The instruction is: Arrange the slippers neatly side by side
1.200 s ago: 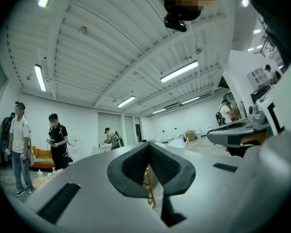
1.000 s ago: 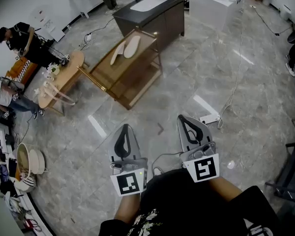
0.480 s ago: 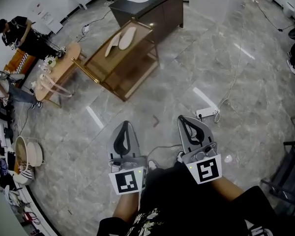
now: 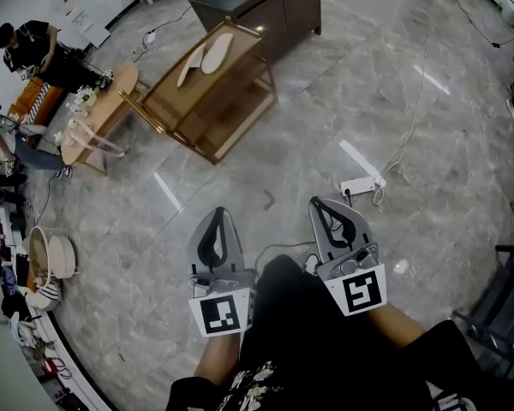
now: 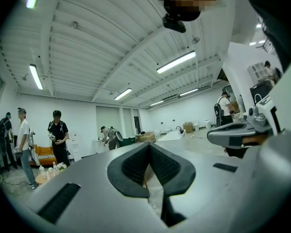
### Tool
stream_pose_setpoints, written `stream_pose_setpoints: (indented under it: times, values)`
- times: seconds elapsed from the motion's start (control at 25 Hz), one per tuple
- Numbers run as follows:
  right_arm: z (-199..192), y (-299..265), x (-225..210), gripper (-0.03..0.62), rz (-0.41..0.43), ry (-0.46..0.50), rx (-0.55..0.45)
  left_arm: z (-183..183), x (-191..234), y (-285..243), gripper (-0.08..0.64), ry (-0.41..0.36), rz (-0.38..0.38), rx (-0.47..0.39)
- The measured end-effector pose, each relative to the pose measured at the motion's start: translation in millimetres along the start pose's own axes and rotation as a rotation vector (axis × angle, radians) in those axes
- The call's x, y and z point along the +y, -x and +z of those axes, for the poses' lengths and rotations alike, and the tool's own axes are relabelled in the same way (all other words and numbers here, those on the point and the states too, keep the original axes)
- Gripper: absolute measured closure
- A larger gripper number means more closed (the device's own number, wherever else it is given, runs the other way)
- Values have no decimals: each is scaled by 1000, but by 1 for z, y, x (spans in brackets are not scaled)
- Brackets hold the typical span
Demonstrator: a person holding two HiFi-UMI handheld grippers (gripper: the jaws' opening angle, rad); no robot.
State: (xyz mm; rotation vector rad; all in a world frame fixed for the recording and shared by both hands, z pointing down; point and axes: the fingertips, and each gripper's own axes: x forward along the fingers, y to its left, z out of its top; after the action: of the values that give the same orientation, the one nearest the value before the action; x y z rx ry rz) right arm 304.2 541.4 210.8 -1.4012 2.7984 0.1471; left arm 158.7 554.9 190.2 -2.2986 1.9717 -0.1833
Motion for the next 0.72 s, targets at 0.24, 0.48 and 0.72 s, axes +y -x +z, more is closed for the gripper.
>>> stream_pose_setpoints:
  times: [0.24,0.48,0.72]
  values:
    - [2,6,-8,601,-23,-1,-20,-2,1,5,558,2,13,12]
    - [-5,13,-12,601,-29,-6,-7,-7,-3,8,558,-4,15,16]
    - [-11,14,-18,601,-27,-15,4,-9,-10,4,558,-10,16,24]
